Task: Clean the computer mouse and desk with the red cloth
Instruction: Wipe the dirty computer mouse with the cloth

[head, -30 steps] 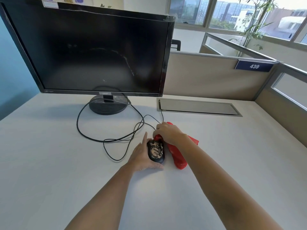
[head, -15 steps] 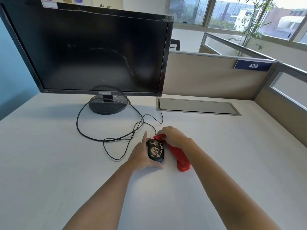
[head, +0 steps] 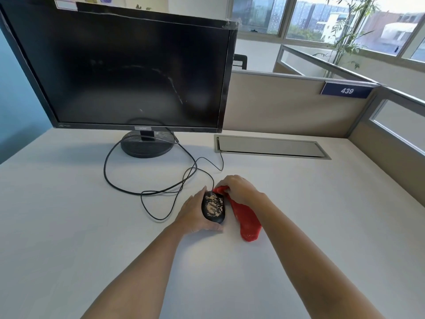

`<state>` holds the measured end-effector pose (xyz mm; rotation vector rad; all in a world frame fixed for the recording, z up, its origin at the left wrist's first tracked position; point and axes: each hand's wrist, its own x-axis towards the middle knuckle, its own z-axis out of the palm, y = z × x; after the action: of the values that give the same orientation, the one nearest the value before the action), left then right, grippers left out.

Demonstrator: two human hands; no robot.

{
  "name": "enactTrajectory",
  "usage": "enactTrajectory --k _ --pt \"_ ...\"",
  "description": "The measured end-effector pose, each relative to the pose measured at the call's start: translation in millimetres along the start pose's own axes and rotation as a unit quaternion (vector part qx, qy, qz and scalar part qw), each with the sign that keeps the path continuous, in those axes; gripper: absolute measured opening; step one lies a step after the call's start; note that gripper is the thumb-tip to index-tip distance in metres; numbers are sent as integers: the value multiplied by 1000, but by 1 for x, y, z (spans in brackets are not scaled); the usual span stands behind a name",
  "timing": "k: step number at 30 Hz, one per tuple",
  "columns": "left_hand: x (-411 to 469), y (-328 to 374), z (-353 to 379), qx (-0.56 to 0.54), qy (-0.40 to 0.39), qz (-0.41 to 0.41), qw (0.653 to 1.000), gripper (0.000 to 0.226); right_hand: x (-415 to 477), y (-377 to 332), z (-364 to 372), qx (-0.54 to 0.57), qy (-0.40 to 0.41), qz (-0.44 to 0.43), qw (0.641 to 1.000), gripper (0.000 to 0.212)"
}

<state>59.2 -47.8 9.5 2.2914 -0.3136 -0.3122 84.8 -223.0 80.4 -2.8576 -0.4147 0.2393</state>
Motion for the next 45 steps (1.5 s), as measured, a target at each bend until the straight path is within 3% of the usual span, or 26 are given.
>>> enactTrajectory --k 6,12,21,27,38,41,45 --pt "1 -1 0 25 1 37 999 136 -10 4 -21 -45 -84 -33 995 43" --pt "3 -1 0 30 8 49 998 131 -11 -8 -11 -18 32 -1 999 42" --pt "3 -1 1 28 10 53 998 123 -8 -14 -19 -64 -49 -33 996 40" --pt "4 -1 2 32 16 53 998 126 -5 -11 -11 -98 44 -8 994 27" --pt "4 -2 1 26 20 65 997 123 -10 -4 -11 -146 0 -107 983 37" --pt "5 -2 1 30 18 61 998 125 -9 -2 -14 -148 36 -95 984 25" --pt "4 -2 2 34 20 62 997 124 -7 -5 -6 -132 63 -50 988 29"
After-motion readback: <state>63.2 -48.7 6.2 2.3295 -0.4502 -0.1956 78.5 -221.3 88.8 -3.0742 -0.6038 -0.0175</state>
